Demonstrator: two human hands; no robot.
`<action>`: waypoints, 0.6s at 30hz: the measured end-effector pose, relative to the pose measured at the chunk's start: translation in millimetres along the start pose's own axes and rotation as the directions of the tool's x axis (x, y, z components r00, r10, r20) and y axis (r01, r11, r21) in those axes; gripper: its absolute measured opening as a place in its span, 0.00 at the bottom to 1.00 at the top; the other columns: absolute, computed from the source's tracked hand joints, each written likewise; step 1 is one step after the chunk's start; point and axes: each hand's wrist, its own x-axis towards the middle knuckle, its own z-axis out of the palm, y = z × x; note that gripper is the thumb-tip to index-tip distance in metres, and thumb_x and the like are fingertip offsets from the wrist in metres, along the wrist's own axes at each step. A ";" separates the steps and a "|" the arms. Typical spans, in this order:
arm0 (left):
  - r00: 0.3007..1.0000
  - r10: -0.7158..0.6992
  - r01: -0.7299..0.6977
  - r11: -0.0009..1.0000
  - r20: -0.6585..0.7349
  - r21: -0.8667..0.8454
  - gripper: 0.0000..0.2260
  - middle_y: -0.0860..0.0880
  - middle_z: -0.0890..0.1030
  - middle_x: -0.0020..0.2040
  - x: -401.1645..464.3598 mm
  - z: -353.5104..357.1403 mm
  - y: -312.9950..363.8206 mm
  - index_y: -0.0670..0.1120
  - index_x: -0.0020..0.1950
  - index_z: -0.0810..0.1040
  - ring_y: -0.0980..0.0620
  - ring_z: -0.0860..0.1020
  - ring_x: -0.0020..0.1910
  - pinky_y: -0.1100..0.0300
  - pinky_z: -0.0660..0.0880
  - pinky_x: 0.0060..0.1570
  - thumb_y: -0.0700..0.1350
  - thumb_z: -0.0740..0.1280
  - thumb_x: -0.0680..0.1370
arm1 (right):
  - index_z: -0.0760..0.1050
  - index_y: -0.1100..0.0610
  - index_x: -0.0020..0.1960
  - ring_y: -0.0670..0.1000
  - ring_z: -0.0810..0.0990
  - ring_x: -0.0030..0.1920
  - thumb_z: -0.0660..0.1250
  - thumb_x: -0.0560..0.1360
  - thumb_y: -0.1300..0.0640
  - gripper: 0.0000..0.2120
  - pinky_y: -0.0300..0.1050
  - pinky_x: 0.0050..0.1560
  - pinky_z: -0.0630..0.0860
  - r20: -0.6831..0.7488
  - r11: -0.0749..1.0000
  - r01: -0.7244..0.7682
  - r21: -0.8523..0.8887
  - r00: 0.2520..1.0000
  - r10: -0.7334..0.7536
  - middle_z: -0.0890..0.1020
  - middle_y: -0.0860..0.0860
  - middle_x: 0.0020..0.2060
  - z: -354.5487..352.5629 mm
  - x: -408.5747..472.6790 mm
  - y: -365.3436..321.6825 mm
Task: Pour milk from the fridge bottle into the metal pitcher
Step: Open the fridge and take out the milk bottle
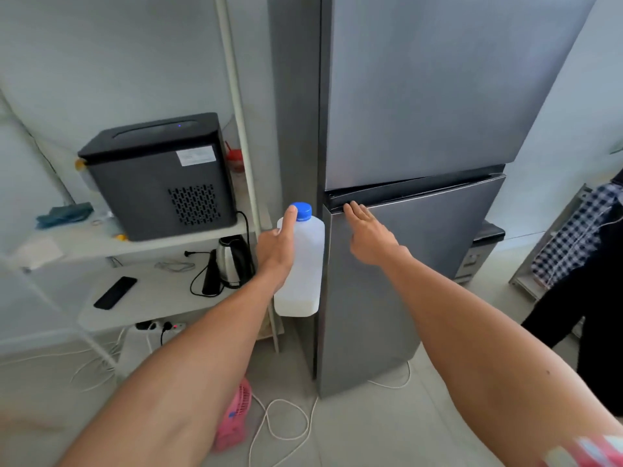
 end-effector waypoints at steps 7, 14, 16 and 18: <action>0.999 -0.018 0.020 0.998 0.030 -0.062 0.30 0.46 0.64 0.35 11.7 12.3 -5.2 0.49 0.34 0.58 0.48 0.63 0.35 0.53 0.61 0.39 0.74 0.62 0.72 | 0.40 0.52 0.86 0.47 0.41 0.85 0.56 0.79 0.68 0.42 0.58 0.75 0.67 0.073 0.999 -0.048 -0.018 0.996 0.049 0.42 0.45 0.85 4.0 26.2 -5.9; 0.998 -0.003 0.007 0.998 0.057 -0.056 0.29 0.44 0.64 0.37 15.2 20.6 -10.0 0.49 0.35 0.58 0.48 0.63 0.35 0.54 0.60 0.37 0.73 0.61 0.75 | 0.40 0.53 0.86 0.47 0.41 0.85 0.56 0.79 0.69 0.42 0.57 0.78 0.63 0.115 1.000 -0.004 0.026 0.993 0.001 0.41 0.46 0.86 -0.5 34.2 -4.5; 0.999 -0.002 0.005 0.999 0.054 -0.052 0.28 0.45 0.65 0.36 13.4 24.1 -10.4 0.48 0.34 0.59 0.48 0.64 0.34 0.54 0.61 0.38 0.71 0.60 0.76 | 0.41 0.54 0.86 0.48 0.42 0.85 0.54 0.78 0.71 0.41 0.54 0.80 0.61 0.074 0.995 0.041 0.089 0.996 -0.047 0.42 0.47 0.86 2.5 28.4 1.3; 0.999 0.003 0.000 0.998 0.044 -0.068 0.26 0.46 0.66 0.33 11.2 27.0 -9.9 0.48 0.32 0.60 0.48 0.64 0.34 0.54 0.62 0.38 0.67 0.60 0.78 | 0.44 0.53 0.87 0.49 0.48 0.85 0.53 0.79 0.70 0.39 0.53 0.78 0.65 -0.017 0.976 0.047 0.213 0.999 -0.045 0.45 0.47 0.86 14.1 15.7 5.8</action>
